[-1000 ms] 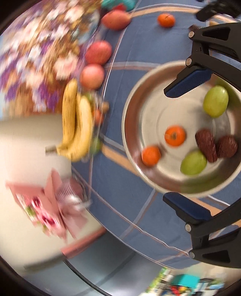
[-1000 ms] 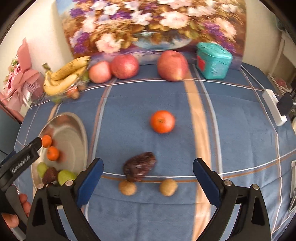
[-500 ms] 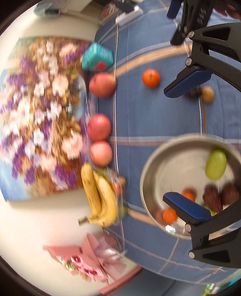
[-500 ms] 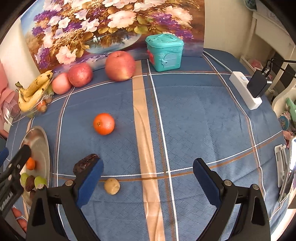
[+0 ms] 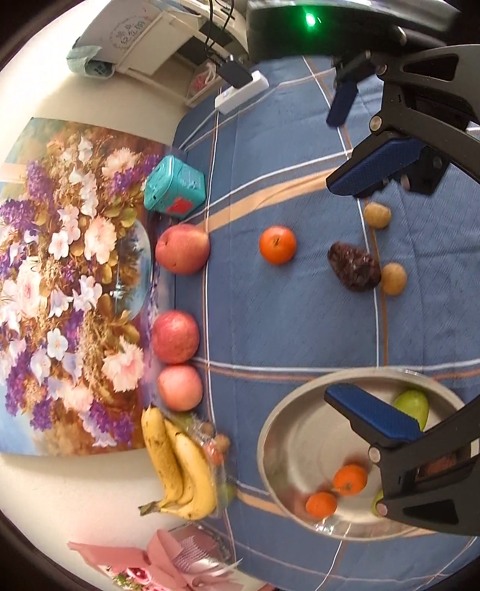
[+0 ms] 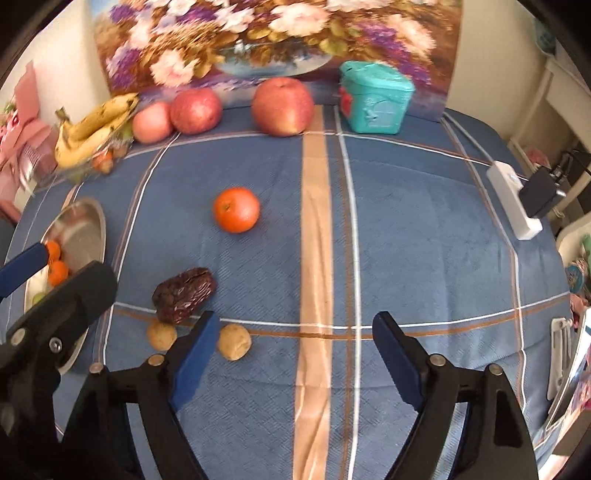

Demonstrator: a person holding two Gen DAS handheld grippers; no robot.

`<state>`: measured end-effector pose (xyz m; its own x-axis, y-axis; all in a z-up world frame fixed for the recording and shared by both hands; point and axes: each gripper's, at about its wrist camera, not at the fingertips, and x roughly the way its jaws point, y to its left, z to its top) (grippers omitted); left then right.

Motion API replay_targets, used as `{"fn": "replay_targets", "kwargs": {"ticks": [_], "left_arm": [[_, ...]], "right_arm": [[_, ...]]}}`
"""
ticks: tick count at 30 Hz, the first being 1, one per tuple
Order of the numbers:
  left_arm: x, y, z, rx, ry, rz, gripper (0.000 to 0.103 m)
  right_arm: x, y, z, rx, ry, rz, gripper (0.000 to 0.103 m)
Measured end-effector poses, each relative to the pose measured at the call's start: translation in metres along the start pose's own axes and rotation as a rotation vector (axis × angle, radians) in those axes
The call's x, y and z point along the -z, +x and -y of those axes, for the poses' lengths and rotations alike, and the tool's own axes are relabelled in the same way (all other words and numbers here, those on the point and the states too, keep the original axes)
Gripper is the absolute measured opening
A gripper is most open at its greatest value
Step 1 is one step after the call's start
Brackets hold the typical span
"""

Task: Organize fruits
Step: 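Withdraw both tools from the bowl toward the remaining fruit, then grasp a small brown kiwi with the right tool while the left tool grasps another kiwi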

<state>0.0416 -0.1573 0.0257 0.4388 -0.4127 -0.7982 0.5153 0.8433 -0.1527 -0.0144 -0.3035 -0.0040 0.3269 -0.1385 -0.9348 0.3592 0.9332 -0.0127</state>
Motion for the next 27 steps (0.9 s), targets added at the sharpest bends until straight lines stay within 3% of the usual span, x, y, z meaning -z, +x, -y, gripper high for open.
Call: {"fn": "replay_targets", "kwargs": {"ticks": [4,8,12,17,27], "left_arm": [[0.003,0.008,-0.006,0.055,-0.063,-0.051,0.100],[0.008,0.018,-0.015,0.115,-0.148,-0.106,0.091],[0.013,0.025,-0.017,0.119,-0.161,-0.136,0.080],[0.018,0.032,-0.022,0.124,-0.193,-0.173,0.075],[0.019,0.034,-0.028,0.116,-0.221,-0.188,0.074]], "right_arm": [[0.001,0.005,-0.005,-0.033,-0.009,-0.014,0.068],[0.001,0.011,-0.012,-0.054,-0.036,-0.031,0.056],[0.002,0.016,-0.021,-0.090,-0.068,-0.039,0.050],[0.006,0.023,-0.030,-0.110,-0.107,-0.054,0.037],[0.008,0.030,-0.030,-0.155,-0.083,-0.071,0.026]]}}
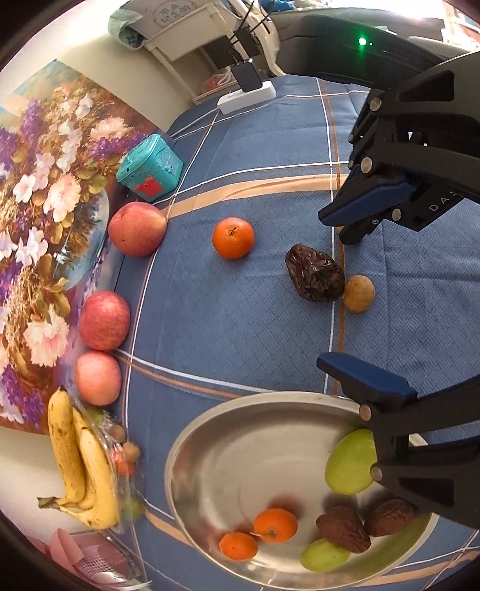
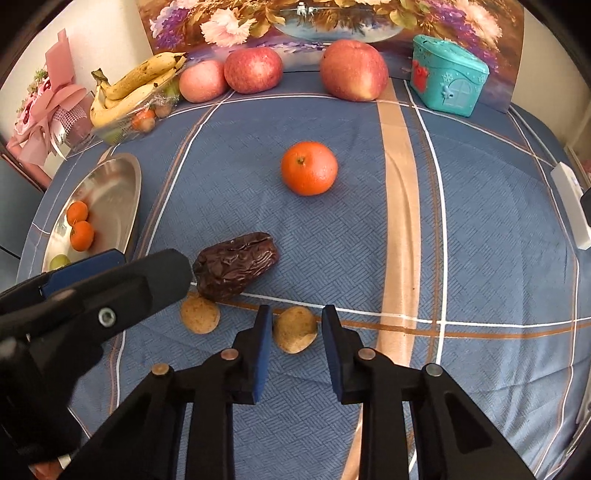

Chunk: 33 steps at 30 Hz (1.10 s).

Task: Organize fruits
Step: 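Grasp a small brown kiwi with the right tool while the left tool grasps another kiwi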

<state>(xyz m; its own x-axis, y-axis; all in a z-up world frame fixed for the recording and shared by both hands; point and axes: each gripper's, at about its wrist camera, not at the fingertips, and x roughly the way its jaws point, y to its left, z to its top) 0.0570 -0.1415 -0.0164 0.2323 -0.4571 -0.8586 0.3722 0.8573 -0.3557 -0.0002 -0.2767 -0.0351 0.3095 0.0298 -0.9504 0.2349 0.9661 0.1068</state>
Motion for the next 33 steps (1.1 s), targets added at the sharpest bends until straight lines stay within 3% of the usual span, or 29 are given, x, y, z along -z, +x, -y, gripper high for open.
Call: {"fn": "replay_targets", "kwargs": {"ticks": [6,11,19,25,33], "left_arm": [[-0.002,-0.001,-0.007,-0.002,-0.035,0.002,0.074],[-0.002,0.001,-0.007,-0.007,-0.032,-0.007,0.074],[0.003,0.017,0.009,-0.041,0.058,-0.077,0.058],[0.012,0.033,0.016,-0.064,0.101,-0.132,0.056],[0.018,0.045,0.016,-0.078,0.114,-0.172,0.039]], "right_arm": [[-0.003,-0.008,0.007,-0.036,0.056,0.028,0.026],[-0.006,-0.018,0.029,0.102,0.137,0.050,0.026],[-0.005,-0.024,0.061,0.106,0.289,0.064,0.026],[-0.003,-0.022,0.054,0.106,0.276,0.064,0.026],[-0.003,-0.022,0.053,0.106,0.272,0.066,0.026]]}}
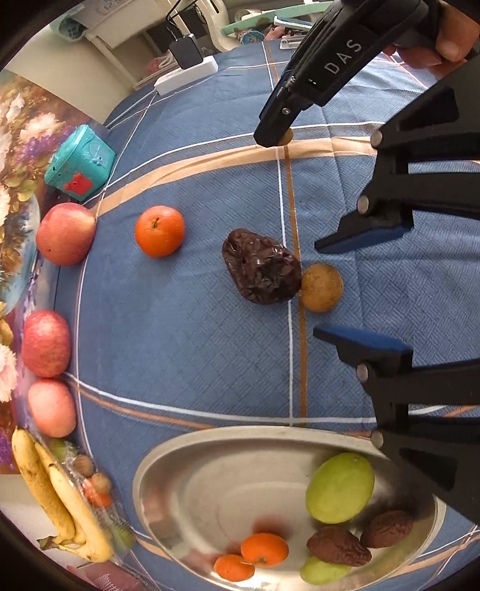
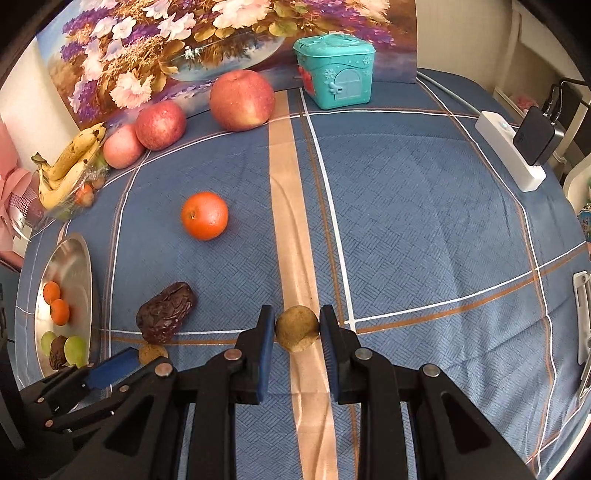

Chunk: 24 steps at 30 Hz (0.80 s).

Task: Organize fruits
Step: 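Grasp a small brown kiwi with the right tool while the left tool grasps another kiwi, then carry the kiwi in each tool over the bowl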

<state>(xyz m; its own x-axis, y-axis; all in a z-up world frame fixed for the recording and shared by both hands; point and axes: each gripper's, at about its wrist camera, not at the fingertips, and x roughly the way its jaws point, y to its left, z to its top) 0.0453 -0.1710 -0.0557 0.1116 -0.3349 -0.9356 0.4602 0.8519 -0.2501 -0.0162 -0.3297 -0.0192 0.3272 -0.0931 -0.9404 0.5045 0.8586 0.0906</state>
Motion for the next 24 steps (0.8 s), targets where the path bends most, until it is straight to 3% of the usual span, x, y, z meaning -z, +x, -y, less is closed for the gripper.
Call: {"fn": "replay_targets", "kwargs": {"ticks": [5,13,24], "left_arm": [[0.001,-0.005,-0.003,0.012,-0.007,0.011,0.029],[-0.001,-0.014,-0.005,0.051,-0.017,0.024,0.028],[-0.009,-0.044,-0.022,0.104,-0.084,0.135,0.028]], "right_arm": [[0.002,0.000,0.001,0.001,0.003,-0.003,0.026],[0.002,0.001,0.001,0.004,0.008,-0.002,0.026],[0.001,0.002,-0.002,0.015,-0.005,0.003,0.026]]}}
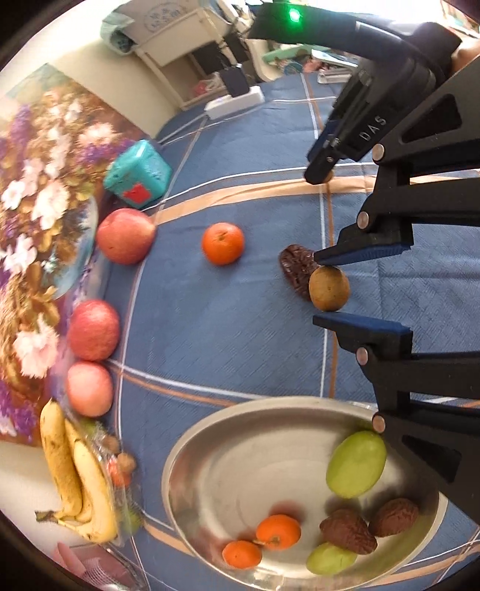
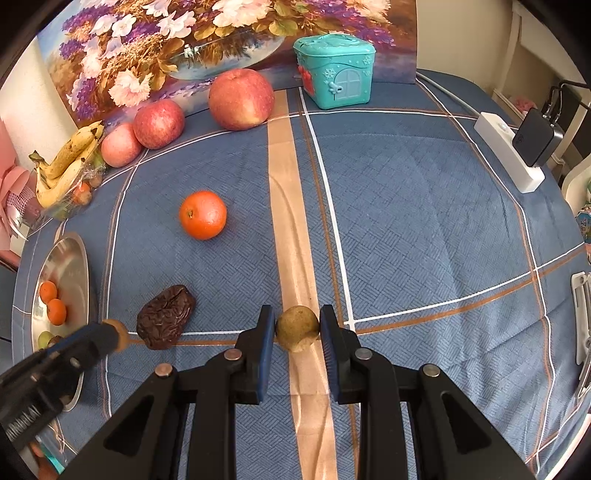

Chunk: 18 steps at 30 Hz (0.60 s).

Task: Organize fruits
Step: 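Carry the kiwi in each tool over the bowl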

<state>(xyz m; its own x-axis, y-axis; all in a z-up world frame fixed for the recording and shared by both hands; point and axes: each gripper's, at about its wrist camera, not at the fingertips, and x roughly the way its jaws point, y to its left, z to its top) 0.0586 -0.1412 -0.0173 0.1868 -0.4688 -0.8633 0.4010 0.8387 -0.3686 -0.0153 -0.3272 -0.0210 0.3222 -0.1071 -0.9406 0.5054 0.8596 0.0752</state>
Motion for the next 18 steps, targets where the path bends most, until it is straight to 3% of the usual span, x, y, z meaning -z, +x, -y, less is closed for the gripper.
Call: {"fn": "replay_targets", "kwargs": {"ticks": [11,18], "left_arm": [[-0.012,-0.023,-0.027,0.005,-0.085,0.078,0.028],[-0.014,-0.037,-0.062,-0.048,-0.168,0.137,0.028]], "right_arm": [[-0.002,-0.003,-0.004,0.005,-0.023,0.009,0.026],[-0.001,-0.006,-0.013,-0.017,-0.052,0.008,0.026]]}}
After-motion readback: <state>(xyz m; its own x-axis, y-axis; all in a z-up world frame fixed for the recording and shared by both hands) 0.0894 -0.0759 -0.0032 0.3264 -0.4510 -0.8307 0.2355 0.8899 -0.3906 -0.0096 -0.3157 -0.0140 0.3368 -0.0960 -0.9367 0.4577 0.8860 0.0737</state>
